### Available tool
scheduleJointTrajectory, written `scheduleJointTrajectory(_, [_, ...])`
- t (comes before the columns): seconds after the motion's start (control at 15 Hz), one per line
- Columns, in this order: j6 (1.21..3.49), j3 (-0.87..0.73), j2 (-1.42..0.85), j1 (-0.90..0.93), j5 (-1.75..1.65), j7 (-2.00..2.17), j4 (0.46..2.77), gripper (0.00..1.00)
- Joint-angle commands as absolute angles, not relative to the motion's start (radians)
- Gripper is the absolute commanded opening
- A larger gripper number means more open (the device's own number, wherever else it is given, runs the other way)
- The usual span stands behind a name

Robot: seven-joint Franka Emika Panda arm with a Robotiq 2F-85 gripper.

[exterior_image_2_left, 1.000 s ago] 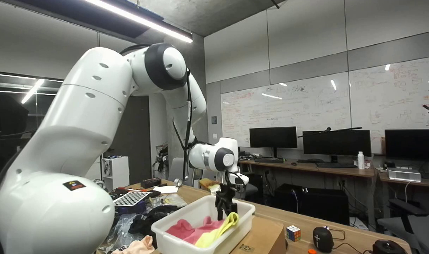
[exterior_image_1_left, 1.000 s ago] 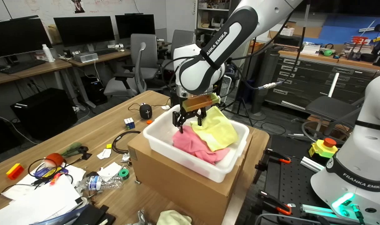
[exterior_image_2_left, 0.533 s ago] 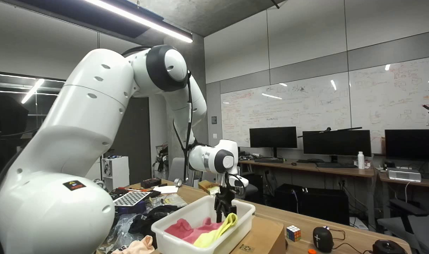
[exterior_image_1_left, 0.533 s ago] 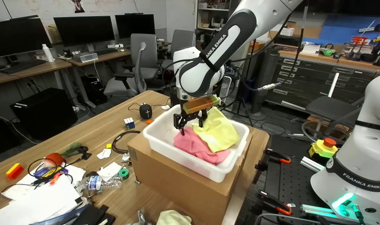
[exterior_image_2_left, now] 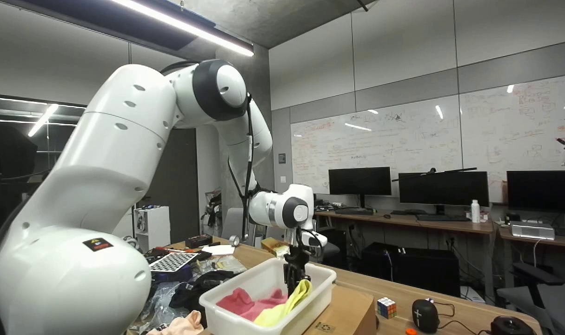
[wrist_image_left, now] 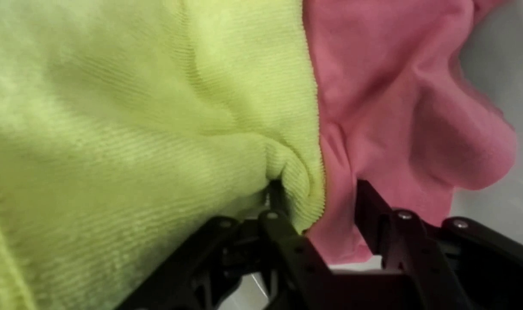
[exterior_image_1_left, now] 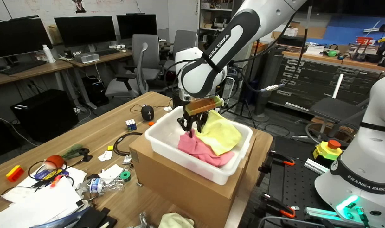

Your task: Take the towels and t-shirts out of the box and place them on the table

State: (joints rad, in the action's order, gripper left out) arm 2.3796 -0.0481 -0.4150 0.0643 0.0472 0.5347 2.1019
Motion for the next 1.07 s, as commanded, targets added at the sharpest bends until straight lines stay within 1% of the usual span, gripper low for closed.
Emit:
scheduleJointTrajectory(0.0, [2.356, -0.056, -0.409, 0.073, 0.066, 0.527, 2.09, 0.12])
scheduleJointTrajectory(0.13, [2.355, -0.054, -0.406, 0.071, 0.071, 0.524, 2.092, 0.04])
scheduleJointTrajectory(0.6, [2.367, -0.039, -0.339, 0.075, 0.094, 0.517, 2.124, 0.05])
scheduleJointTrajectory(1.0, [2.375, -0.011, -0.176, 0.106, 0.089, 0.542, 2.185, 0.04])
